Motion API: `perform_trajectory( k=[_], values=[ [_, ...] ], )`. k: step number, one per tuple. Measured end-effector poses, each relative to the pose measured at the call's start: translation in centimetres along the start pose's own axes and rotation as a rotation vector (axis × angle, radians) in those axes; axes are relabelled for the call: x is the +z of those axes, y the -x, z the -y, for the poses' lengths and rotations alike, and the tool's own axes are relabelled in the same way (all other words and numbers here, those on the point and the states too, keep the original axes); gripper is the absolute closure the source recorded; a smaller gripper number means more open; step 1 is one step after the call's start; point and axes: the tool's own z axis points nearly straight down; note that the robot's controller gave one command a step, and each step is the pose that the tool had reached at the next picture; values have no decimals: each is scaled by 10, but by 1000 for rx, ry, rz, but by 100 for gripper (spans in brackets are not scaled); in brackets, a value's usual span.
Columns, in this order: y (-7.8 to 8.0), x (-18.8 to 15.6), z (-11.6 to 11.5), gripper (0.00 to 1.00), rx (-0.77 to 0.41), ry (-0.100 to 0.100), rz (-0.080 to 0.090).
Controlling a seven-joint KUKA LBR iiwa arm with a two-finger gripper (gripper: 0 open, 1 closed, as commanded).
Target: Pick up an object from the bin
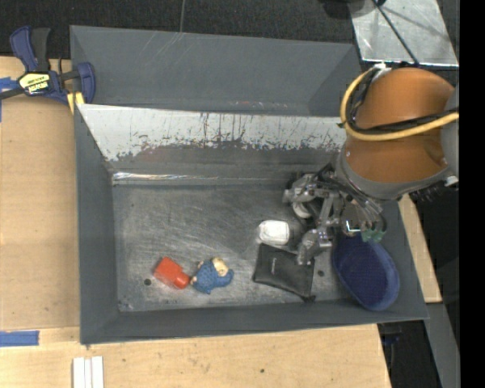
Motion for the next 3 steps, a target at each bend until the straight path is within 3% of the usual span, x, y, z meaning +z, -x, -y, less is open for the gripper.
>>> perform_trajectory(
  k=[1,2,3],
  values=[
    [-29,128,-14,0,-4,0,-2],
    [-18,144,14,0,119,5,6],
    [-12,141,17,100,123,1,31]
  ],
)
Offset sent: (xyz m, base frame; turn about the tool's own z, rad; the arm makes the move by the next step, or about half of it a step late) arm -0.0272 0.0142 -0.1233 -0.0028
